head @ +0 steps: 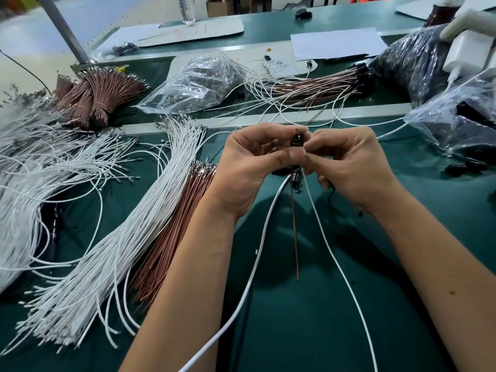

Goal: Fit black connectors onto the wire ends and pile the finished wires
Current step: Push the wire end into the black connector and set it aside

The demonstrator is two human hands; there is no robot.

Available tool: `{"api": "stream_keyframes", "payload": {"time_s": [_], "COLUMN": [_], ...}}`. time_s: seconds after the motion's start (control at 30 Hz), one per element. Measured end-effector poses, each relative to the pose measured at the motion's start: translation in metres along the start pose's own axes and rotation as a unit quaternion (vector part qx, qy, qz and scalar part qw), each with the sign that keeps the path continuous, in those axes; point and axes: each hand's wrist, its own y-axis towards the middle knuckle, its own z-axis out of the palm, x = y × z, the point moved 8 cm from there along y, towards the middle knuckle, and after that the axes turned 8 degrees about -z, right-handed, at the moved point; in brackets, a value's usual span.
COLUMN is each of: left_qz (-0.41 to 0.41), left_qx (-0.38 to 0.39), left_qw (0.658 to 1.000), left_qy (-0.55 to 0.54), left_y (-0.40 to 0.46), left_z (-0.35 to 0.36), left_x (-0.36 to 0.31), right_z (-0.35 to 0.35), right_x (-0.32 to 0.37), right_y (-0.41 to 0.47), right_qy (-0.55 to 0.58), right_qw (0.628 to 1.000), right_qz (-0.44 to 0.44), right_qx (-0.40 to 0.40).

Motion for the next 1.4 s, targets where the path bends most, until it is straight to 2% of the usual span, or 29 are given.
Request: {"api": "stream_keyframes", "payload": {"time_s": [0.3, 0.53, 0.97, 1.4], "left_qz": [-0.001, 0.0, 0.005, 0.023], "left_qx": [-0.006, -0.024, -0.019, -0.033], "left_qw": [1.0, 0.999, 1.0, 0.998], "left_qy": [0.018, 0.032, 0.009, 0.043], "left_y": [0.0, 0.0, -0.001, -0.002], "left_z": [-0.001, -0.004, -0.001, -0.001], "left_x": [0.0, 0.0, -0.001, -0.005], "right_z": [0.002, -0.006, -0.004, -0.005], "right_x": [0.005, 0.011, 0.012, 0.012], "right_y": [0.0, 0.0, 0.001, 0.002], "right_qy": [-0.014, -0.023, -0.046, -0.077], "right_qw": [0.999, 0.997, 0.995, 0.991], "right_qz": [-0.039, -0.062, -0.082, -0.11], "right_qx": [0.012, -0.033, -0.019, -0.019]}}
